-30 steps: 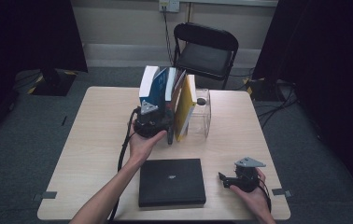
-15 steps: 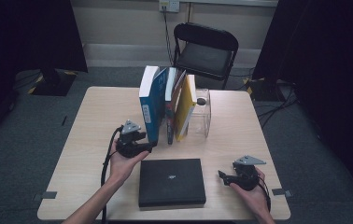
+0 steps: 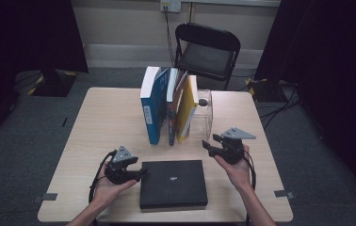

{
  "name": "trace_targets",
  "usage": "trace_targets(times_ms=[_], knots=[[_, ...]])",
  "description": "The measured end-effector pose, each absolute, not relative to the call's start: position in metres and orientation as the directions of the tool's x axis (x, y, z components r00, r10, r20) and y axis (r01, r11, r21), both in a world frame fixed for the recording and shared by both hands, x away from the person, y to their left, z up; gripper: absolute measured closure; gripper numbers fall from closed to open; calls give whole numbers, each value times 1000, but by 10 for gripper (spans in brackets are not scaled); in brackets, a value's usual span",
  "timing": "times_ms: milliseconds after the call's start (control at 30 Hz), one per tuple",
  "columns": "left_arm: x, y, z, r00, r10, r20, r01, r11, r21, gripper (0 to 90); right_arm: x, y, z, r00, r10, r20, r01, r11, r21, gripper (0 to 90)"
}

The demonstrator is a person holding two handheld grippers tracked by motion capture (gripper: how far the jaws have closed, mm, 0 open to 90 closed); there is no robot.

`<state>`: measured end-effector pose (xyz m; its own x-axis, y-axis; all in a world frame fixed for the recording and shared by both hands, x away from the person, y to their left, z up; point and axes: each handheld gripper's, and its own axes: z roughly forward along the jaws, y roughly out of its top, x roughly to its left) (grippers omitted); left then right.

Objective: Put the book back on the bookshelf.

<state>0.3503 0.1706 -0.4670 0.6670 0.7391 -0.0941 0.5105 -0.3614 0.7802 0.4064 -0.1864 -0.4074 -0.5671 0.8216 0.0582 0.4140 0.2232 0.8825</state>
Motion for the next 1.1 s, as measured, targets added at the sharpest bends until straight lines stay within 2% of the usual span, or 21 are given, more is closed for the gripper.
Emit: trace_targets(times_ms=[300, 667, 833, 1000, 1100], knots=[[352, 156, -471, 682, 729, -62, 469, -370, 802, 342, 454, -141, -380, -572, 820, 33, 366, 219, 905, 473], [352, 156, -472, 687, 724, -55, 455, -370, 810, 329, 476, -119, -368, -511, 859, -20, 336, 221, 916, 550], [352, 155, -472, 684, 727, -52, 457, -372, 808, 324, 479, -112, -372, -496, 868, -17, 348, 216, 912, 608], [352, 156, -472, 687, 725, -57, 456, -368, 811, 320, 478, -107, -368, -493, 869, -36, 346, 234, 908, 733], [352, 156, -472, 689, 723, -51, 451, -373, 811, 319, 478, -106, -367, -487, 873, -40, 353, 238, 905, 744]])
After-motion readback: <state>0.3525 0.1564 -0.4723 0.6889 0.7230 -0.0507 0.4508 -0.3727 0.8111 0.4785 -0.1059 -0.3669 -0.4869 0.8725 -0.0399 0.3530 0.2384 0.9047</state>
